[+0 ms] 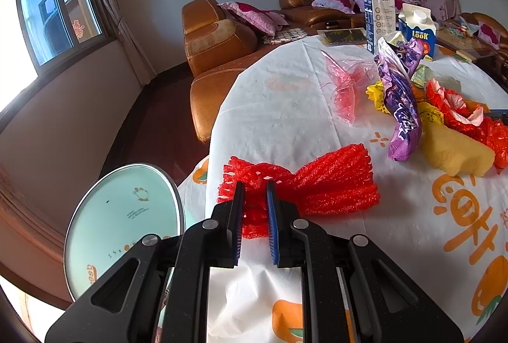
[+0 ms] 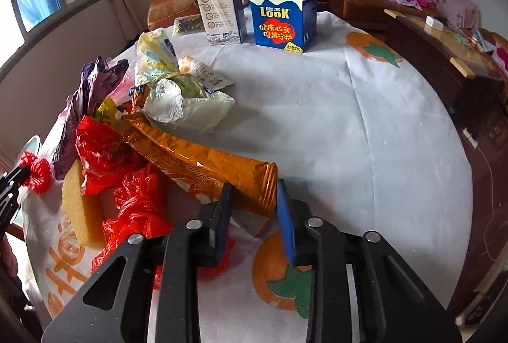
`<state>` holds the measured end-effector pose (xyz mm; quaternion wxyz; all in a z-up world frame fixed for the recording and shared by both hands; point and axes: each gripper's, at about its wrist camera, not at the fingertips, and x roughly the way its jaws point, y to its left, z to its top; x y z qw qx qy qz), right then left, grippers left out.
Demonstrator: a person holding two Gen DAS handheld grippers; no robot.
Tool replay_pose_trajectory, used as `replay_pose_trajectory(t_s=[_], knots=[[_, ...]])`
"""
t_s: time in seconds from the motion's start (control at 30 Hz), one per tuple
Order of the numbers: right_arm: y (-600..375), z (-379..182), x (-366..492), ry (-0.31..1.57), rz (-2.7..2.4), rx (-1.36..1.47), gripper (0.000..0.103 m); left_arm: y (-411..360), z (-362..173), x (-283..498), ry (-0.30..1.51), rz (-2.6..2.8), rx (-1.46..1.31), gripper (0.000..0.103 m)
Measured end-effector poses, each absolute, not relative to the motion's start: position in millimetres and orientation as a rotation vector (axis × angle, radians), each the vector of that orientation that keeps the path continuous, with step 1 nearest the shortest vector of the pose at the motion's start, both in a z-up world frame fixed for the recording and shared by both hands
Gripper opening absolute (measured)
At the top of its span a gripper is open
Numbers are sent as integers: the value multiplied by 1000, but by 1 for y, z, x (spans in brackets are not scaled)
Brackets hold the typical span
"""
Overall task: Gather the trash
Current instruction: 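Grasp the orange snack wrapper with the right gripper while the left lifts the red net, then carry the red net and orange wrapper over the green bin with both grippers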
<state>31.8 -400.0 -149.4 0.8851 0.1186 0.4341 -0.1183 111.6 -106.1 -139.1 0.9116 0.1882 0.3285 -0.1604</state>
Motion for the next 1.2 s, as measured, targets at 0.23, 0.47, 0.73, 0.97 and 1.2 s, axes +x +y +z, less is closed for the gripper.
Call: replay_pose_trajectory(t_s=[0.23, 0.47, 0.73, 0.97, 1.2], knots=[[-392, -139, 18, 839, -251, 213, 13, -101, -127, 107, 656, -332, 362, 13], [-389, -107, -2, 744, -291, 151, 12, -90, -96, 98, 599, -328, 324, 13], [-373, -76, -1, 668, -237, 116, 12, -76, -69, 89, 545, -301, 308, 13], [-333, -65, 22, 652, -149, 58, 12, -55, -66, 89, 547, -239, 312, 13], [-291, -61, 45, 651, -46, -19, 12, -28, -67, 97, 560, -171, 310, 13]])
